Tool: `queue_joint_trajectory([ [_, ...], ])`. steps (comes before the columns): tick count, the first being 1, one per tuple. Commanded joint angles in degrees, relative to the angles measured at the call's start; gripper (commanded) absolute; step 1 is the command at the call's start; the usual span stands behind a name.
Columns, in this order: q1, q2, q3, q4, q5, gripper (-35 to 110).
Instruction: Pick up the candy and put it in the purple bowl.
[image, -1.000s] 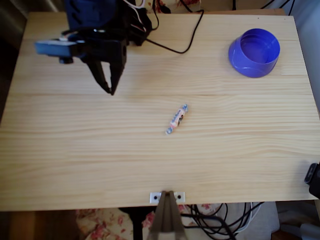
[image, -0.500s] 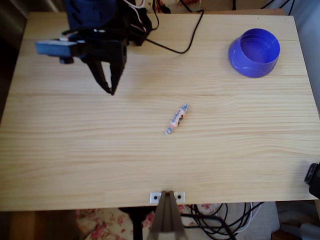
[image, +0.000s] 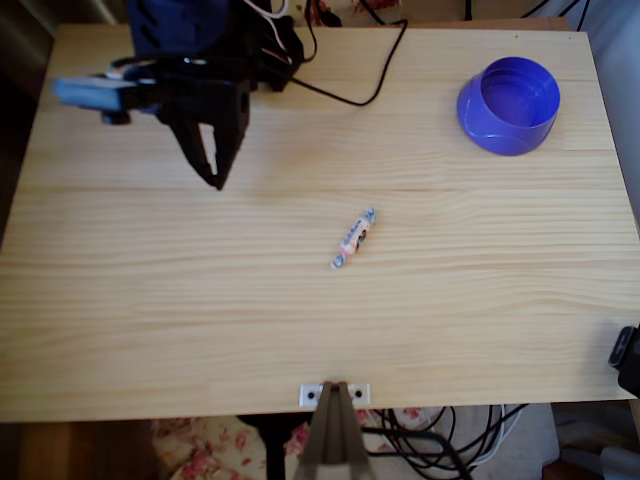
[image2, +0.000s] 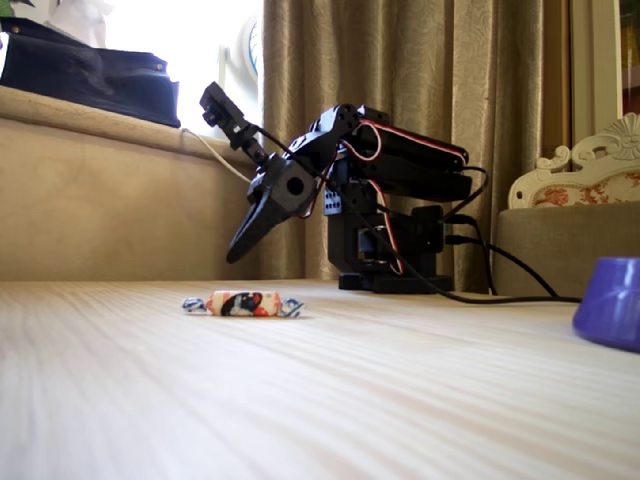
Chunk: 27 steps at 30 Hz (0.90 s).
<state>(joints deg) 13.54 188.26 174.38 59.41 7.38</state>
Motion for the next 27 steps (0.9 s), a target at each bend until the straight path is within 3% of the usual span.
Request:
queue_joint_trajectory([
  [1,1.1,0.8,-1.1,-1.3,2.5,-1],
  [10,-1.4,0.8,-6.2,2.9,9.9,-1],
  [15,-12.0,0.8,-6.1,3.1,14.5,-1],
  [23,-21.0,0.8,-5.0,2.5,35.5,-1],
  [27,-23.1,0.7,-3.9,-1.0,40.3,0],
])
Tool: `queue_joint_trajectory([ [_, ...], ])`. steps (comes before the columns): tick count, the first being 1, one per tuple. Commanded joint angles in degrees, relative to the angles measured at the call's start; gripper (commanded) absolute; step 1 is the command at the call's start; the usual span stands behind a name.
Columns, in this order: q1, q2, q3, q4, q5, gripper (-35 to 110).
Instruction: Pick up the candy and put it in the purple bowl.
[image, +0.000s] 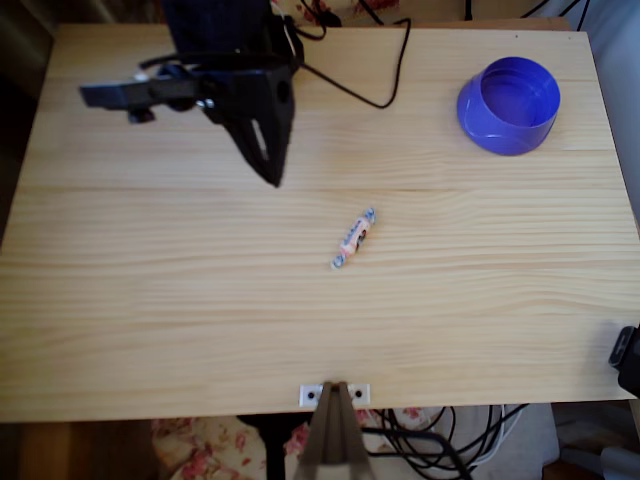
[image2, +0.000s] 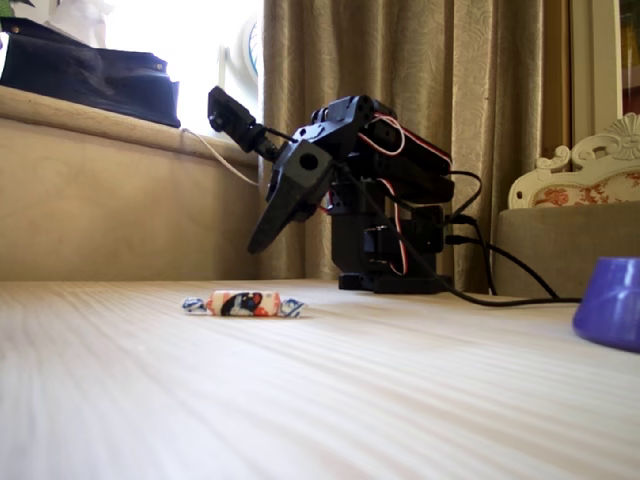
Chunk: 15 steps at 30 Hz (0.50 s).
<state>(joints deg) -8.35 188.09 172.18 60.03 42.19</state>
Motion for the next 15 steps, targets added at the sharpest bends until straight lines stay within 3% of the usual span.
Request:
queue_joint_trajectory([
  [1,-1.1,0.9,-2.5,-0.7,6.2,0],
  [8,-0.3,-1.5,-14.2,10.8,9.8,0],
  [15,-6.2,-32.2,-32.4,11.3,13.2,0],
])
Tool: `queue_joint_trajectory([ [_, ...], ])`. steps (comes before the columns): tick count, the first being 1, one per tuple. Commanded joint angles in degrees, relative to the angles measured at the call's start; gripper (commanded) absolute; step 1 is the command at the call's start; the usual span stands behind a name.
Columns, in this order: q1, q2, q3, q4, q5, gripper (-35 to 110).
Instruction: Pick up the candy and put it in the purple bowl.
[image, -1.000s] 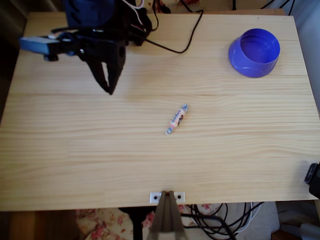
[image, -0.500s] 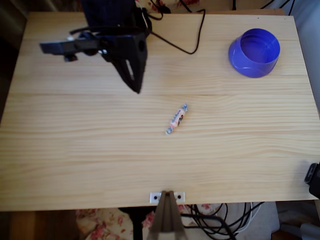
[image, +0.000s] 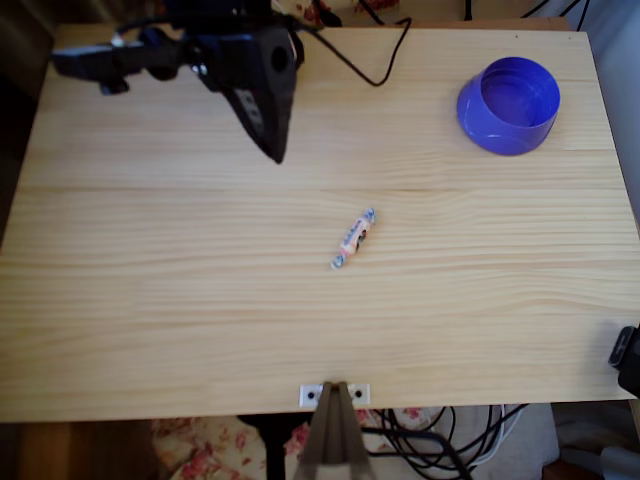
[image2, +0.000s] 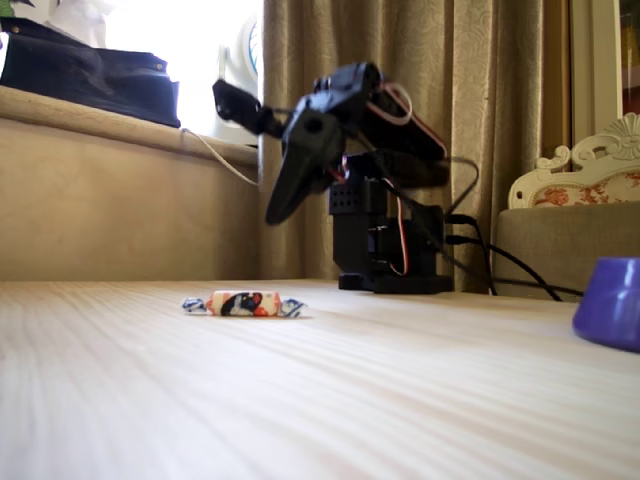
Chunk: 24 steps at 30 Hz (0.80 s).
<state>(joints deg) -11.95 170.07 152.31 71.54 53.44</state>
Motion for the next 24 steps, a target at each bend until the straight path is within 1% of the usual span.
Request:
queue_joint_trajectory([
  [1,-3.6,-17.6,-14.4,-0.7,3.0,0],
  [3,-5.5,-20.2,-15.4,-3.3,5.0,1],
  [5,-6.6,-21.0,-14.5,-7.3,7.2,6],
  [7,-7.6,-27.6,-16.3,-11.9,7.9,6],
  [10,-9.4,-39.2,-23.2,-13.7,8.1,7],
  [14,-11.8,-47.5,-27.1,-18.8,9.7,9],
  [16,-12.5,-51.7,-29.8,-19.7,10.5,12],
  [19,-12.8,-58.3,-34.6,-18.4,11.2,19],
  [24,-13.6,-62.9,-38.1,-17.8,11.2,19],
])
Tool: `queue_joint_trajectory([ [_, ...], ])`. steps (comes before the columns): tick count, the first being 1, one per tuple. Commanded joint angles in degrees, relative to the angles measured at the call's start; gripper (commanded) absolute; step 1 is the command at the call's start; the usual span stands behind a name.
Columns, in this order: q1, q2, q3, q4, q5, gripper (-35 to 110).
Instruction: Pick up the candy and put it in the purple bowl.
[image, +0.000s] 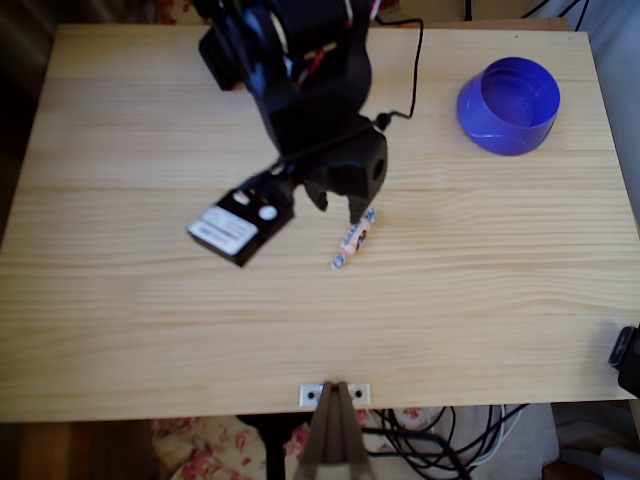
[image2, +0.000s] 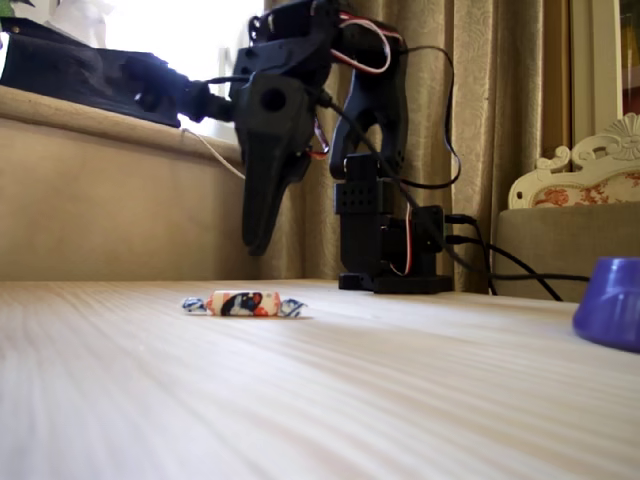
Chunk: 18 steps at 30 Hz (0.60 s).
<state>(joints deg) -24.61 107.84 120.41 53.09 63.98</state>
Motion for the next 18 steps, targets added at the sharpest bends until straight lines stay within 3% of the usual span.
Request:
queue_joint_trajectory([
  [1,-1.3,-2.1,-7.2,0.8,0.6,19],
  [18,-2.8,-13.5,-14.3,1.2,4.0,20],
])
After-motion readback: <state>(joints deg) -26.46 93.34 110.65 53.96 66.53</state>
